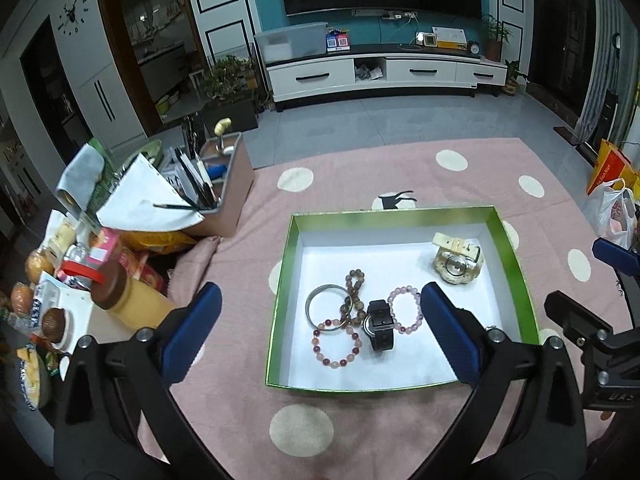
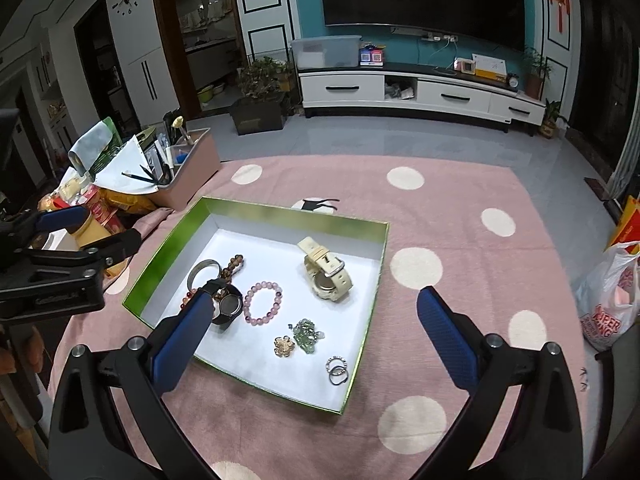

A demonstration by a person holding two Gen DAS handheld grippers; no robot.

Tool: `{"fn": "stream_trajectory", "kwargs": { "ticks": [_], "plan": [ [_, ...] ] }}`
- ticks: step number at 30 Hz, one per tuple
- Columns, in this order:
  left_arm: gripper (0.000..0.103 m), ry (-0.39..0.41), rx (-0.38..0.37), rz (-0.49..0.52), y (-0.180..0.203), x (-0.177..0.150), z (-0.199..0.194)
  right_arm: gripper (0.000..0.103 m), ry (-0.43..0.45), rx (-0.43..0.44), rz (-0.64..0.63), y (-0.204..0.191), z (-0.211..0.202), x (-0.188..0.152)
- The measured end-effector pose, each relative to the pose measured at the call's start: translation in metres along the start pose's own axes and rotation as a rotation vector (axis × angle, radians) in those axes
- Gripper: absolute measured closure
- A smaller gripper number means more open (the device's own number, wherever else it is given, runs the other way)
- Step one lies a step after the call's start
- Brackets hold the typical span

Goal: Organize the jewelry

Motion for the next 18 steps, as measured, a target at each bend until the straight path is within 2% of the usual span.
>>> {"fn": "stream_trajectory", "kwargs": {
  "ticks": [4,13,18],
  "plan": [
    [0.002,0.005,0.033,0.005,-0.002,0.007,-0.012,0.001,-0.018,-0.015,0.002,0.000,-0.002,0.004],
    [0.002,-0.042,0.003,-0.056,-0.005,0.009,-0.017,0.001,-0.040,-0.023,0.008,-0.002,0.001,0.009],
    [0.002,-0.052,0.018,-0.068,-0.009,0.009,-0.015,0.001,-0.043,-0.025,0.000,-0.004,0.002,0.010]
  ]
}}
Point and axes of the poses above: each gripper's, at about its wrist camera, not at the fingertips, and z roughly the way its jaws point, y to its right, x to its top, the point moved 9 cm from there along z, roughly the way its jaws point, and after that the axes turned 5 degrees about y, right-handed, at the moved point
